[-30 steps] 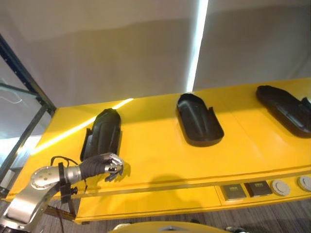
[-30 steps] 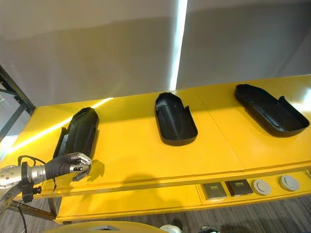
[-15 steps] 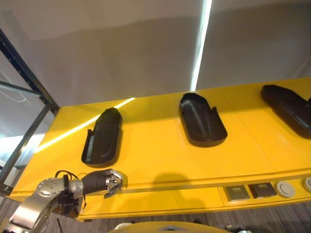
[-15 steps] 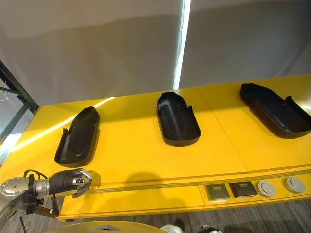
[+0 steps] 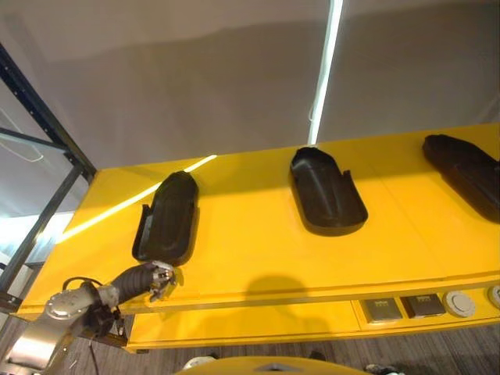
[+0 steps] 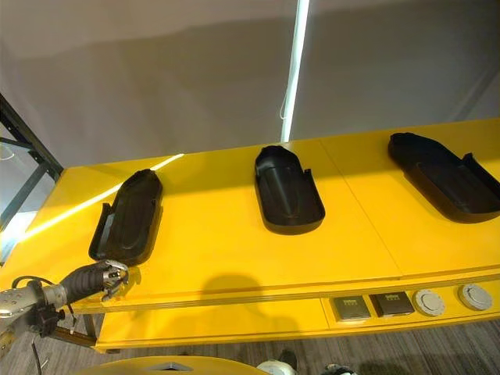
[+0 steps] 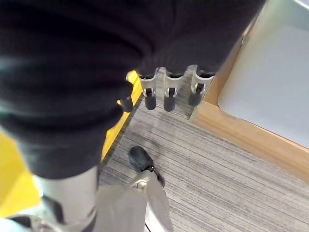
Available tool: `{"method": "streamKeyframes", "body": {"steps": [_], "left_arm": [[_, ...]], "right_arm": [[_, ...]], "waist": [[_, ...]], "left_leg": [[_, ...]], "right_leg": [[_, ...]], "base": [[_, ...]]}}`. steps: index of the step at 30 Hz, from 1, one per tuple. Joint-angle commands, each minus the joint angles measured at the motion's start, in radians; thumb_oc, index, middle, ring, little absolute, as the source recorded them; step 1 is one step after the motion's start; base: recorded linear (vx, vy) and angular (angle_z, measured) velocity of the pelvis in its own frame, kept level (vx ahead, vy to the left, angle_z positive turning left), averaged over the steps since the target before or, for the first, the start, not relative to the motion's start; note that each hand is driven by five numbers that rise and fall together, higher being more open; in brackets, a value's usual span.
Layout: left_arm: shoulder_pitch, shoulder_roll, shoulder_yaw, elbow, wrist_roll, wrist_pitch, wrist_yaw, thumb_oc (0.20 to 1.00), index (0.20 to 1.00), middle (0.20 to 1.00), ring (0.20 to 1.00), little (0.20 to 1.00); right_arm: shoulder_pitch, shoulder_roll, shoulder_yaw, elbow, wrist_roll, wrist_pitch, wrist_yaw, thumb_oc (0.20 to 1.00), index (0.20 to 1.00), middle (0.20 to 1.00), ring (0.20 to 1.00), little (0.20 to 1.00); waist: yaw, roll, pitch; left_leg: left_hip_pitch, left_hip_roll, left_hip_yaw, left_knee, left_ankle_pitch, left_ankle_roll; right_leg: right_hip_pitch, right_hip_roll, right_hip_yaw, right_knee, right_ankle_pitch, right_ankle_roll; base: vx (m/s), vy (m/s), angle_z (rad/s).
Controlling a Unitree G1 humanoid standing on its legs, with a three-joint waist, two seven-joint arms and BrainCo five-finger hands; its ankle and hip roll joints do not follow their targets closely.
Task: Move parts from the plastic box to the shelf.
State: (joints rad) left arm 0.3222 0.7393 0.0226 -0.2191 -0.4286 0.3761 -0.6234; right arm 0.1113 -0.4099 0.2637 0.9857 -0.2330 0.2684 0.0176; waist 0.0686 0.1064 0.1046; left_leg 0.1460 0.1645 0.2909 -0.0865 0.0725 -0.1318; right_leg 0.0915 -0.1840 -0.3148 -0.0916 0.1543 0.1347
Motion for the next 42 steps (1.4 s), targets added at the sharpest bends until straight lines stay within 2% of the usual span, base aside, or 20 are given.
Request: {"method": "streamKeyframes", "body": {"steps": [1, 15, 27, 33, 42], "left_arm": [[-0.049, 0.001, 0.081, -0.019, -0.004, -0.097, 0.077, 0.2, 0.2, 0.2, 0.2, 0.2], [-0.065, -0.031, 0.072, -0.001, -0.022, -0.122, 0.102, 0.2, 0.2, 0.2, 0.2, 0.2], [-0.082, -0.056, 0.043, 0.058, -0.06, -0.133, 0.215, 0.2, 0.2, 0.2, 0.2, 0.2], [-0.113, -0.095, 0.01, 0.123, -0.078, -0.153, 0.306, 0.2, 0.2, 0.2, 0.2, 0.2], [-0.115, -0.124, -0.005, 0.146, -0.07, -0.189, 0.328, 0.2, 0.2, 0.2, 0.2, 0.2]], "right_arm": [[-0.049, -0.02, 0.016, -0.023, 0.0, 0.014, 0.0, 1.0, 1.0, 1.0, 1.0, 1.0], [-0.035, -0.014, 0.012, -0.037, 0.005, 0.016, -0.009, 1.0, 1.0, 1.0, 1.0, 1.0], [-0.035, -0.015, 0.015, -0.052, -0.003, 0.027, 0.0, 1.0, 1.0, 1.0, 1.0, 1.0], [-0.035, -0.009, 0.024, -0.064, -0.007, 0.035, -0.001, 1.0, 1.0, 1.0, 1.0, 1.0], [-0.034, 0.0, 0.022, -0.069, -0.003, 0.042, -0.004, 1.0, 1.0, 1.0, 1.0, 1.0]], "waist": [[0.003, -0.022, 0.089], [-0.004, -0.028, 0.096], [-0.018, -0.029, 0.099], [-0.029, -0.036, 0.101], [-0.03, -0.041, 0.103]], "left_leg": [[0.05, -0.052, -0.008, 0.002, -0.06, 0.065], [0.049, -0.05, -0.002, 0.004, -0.06, 0.062], [0.054, -0.05, 0.009, 0.005, -0.062, 0.062], [0.057, -0.047, 0.014, 0.006, -0.063, 0.062], [0.061, -0.047, 0.016, 0.007, -0.065, 0.063]], "right_leg": [[0.112, -0.005, -0.047, 0.005, -0.104, 0.038], [0.109, -0.007, -0.046, 0.007, -0.105, 0.038], [0.108, -0.008, -0.04, 0.008, -0.106, 0.036], [0.109, -0.006, -0.037, 0.01, -0.108, 0.033], [0.112, -0.005, -0.036, 0.01, -0.108, 0.03]], "base": [[0.0, 0.0, 0.0], [0.0, 0.0, 0.0], [0.0, 0.001, 0.0], [0.0, 0.0, 0.0], [0.0, -0.003, 0.0]]}}
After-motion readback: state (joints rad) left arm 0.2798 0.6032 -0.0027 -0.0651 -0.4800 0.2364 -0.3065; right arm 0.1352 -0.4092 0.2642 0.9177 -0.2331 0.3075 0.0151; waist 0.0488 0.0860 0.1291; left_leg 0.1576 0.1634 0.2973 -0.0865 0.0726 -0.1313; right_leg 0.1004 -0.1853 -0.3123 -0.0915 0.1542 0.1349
